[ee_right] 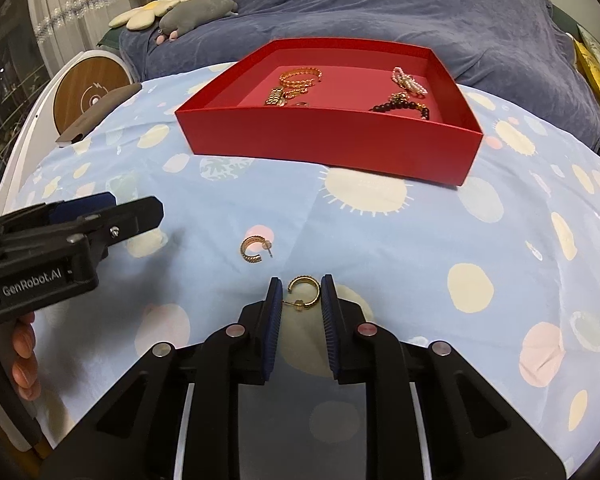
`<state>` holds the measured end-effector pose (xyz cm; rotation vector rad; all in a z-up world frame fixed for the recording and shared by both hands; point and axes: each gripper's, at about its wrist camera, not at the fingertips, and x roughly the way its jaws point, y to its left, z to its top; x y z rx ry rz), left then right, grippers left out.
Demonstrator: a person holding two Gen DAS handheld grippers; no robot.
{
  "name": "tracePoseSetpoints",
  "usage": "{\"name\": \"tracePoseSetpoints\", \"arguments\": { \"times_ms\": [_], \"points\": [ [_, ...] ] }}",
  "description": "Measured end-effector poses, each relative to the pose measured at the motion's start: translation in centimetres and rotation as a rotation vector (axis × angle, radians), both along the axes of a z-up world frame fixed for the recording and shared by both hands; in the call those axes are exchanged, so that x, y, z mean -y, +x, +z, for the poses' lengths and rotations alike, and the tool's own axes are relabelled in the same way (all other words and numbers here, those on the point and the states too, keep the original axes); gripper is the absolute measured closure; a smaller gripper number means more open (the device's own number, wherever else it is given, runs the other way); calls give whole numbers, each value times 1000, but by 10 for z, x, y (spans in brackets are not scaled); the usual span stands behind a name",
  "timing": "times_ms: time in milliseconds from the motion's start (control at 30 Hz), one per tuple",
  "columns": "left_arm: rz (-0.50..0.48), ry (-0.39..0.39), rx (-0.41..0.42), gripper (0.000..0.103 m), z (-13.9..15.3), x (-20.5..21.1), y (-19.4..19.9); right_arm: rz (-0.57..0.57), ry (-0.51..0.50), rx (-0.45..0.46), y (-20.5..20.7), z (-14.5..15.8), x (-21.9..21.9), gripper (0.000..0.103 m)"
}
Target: Organize jewelry
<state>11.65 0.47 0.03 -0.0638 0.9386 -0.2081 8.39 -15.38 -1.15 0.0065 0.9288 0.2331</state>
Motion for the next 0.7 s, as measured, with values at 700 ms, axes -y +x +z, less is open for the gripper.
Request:
{"name": "tracePoseSetpoints", "arguments": {
  "times_ms": [700],
  "points": [
    [-109, 102, 21, 44, -25, 76, 7, -99, 75, -17, 1, 10, 55, 84]
  ]
}}
